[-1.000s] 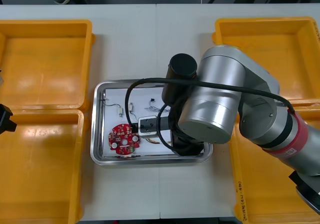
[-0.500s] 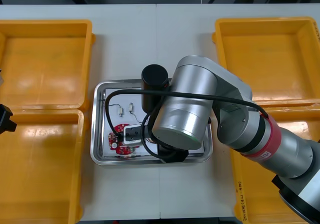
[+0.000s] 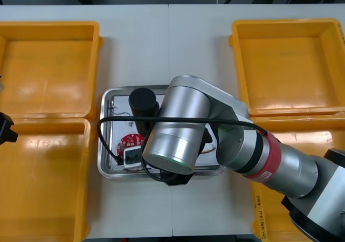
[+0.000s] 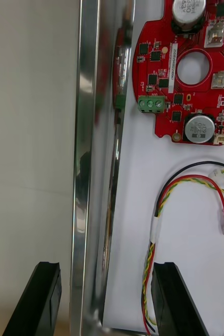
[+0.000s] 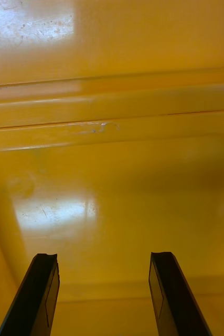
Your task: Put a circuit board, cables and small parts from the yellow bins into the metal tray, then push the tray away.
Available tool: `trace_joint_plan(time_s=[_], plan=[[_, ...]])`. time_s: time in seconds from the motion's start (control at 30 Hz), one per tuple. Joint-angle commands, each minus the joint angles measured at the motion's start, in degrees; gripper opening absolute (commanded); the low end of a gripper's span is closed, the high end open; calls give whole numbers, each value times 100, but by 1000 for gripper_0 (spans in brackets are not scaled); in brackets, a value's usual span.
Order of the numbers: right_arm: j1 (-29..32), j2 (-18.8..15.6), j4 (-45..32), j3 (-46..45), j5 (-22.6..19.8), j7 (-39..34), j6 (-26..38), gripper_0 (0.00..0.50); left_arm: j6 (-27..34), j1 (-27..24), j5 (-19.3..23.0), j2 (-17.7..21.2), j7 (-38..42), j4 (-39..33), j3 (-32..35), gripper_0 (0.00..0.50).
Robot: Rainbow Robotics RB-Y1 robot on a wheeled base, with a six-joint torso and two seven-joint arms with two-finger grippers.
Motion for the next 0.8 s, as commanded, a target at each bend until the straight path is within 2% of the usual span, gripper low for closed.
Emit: trace_joint_plan(time_s=[0.03, 0.47, 0.8], plan=[[-215, 203, 11, 257, 104, 168, -183, 500, 36, 109, -52, -42, -351, -20, 175, 500], [-215, 353, 389, 714, 438, 115, -552, 500, 36, 109, -52, -42, -351, -20, 175, 500], [-215, 353, 477, 925, 464, 71, -640, 500, 36, 109, -52, -42, -351, -20, 175, 500]])
